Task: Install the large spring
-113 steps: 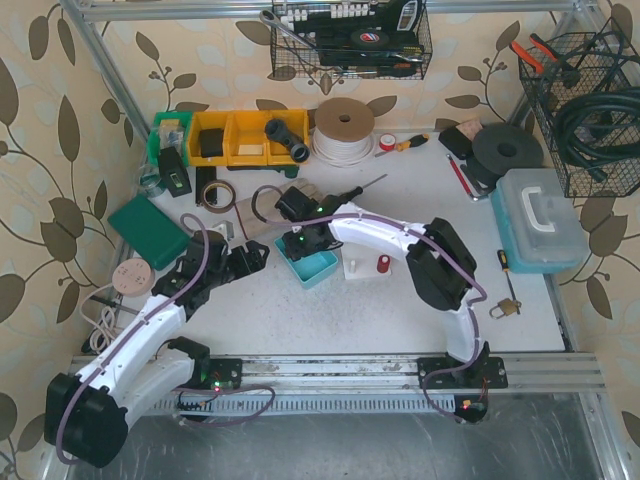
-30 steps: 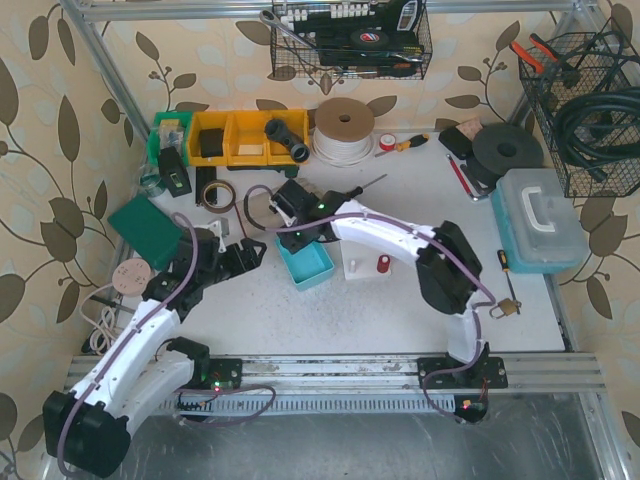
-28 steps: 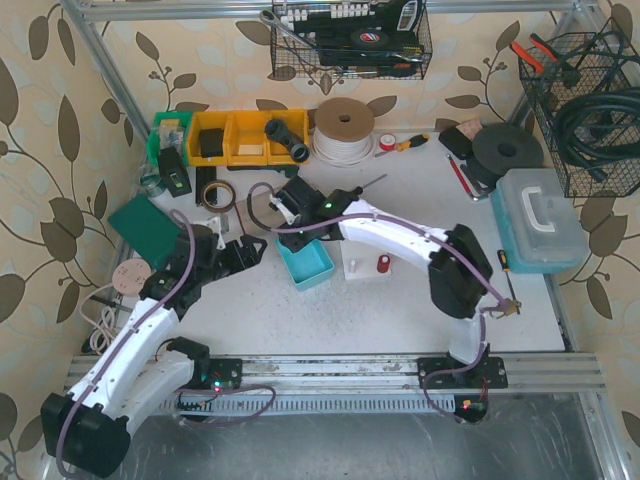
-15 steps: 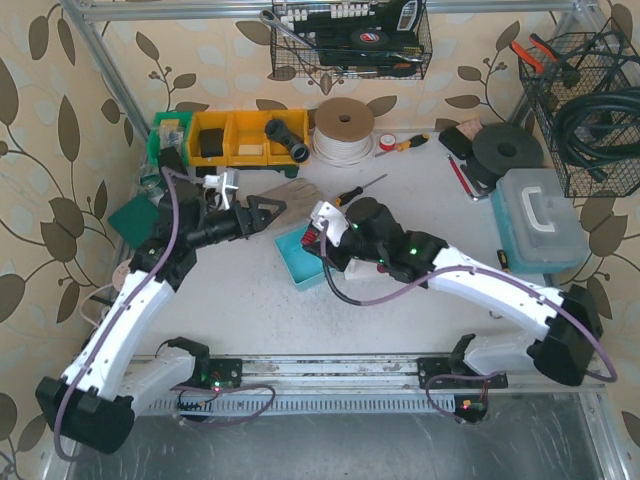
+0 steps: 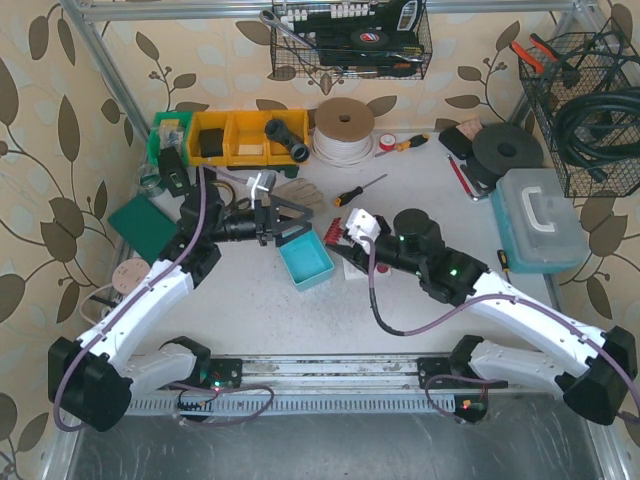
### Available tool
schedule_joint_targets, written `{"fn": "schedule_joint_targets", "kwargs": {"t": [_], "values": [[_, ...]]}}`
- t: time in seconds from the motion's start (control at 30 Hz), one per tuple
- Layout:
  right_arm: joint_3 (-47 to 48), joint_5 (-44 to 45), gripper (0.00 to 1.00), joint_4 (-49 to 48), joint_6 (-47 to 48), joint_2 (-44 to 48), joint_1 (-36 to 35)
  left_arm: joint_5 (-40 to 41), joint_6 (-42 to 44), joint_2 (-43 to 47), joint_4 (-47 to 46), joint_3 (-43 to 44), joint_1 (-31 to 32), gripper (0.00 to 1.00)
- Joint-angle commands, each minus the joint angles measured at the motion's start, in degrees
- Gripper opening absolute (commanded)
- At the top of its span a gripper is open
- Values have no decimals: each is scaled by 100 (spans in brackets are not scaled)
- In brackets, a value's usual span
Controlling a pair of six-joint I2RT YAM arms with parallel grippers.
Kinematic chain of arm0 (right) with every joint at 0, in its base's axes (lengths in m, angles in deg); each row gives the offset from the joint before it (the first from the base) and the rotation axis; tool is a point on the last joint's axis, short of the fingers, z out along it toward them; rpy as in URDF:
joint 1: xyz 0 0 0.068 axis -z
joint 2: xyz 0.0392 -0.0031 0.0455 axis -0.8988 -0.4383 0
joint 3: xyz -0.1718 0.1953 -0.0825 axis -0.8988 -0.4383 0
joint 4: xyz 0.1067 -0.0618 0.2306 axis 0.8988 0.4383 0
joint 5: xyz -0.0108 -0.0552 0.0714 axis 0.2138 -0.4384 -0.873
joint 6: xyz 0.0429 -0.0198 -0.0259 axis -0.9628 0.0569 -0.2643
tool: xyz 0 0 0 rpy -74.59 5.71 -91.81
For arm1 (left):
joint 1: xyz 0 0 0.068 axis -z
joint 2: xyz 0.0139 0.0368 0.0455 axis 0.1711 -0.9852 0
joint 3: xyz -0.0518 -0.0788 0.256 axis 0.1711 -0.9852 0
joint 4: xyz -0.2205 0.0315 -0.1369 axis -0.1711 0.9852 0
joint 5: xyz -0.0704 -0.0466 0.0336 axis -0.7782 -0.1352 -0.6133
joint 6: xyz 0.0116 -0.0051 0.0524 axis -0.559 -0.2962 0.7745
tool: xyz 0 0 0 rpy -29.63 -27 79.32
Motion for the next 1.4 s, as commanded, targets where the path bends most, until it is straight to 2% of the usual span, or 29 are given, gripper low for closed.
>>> {"fn": "schedule_joint_targets", "kwargs": {"t": [0.0, 0.33, 0.6, 0.77, 1.2, 1.37], "values": [[33, -520, 0, -356, -60, 308, 208, -174, -343, -69, -697, -11, 439, 90], [34, -844, 0, 159, -123, 947, 290, 155, -675, -399, -1321, -131, 824, 90], [-189, -1029, 0, 215, -187, 1096, 322, 221, -476, -925, -1335, 339, 1479, 89], [-284, -930, 0, 223, -155, 1198, 358, 347, -752, -1053, -1891, 190, 1537, 88], [-279, -943, 0, 170, -186, 1059, 579, 25, -804, -1233, -1987, 302, 1536, 74], [-225, -928, 0, 268, -160, 1056, 630, -48, -835, -1238, -2068, 281, 1536, 66]]}}
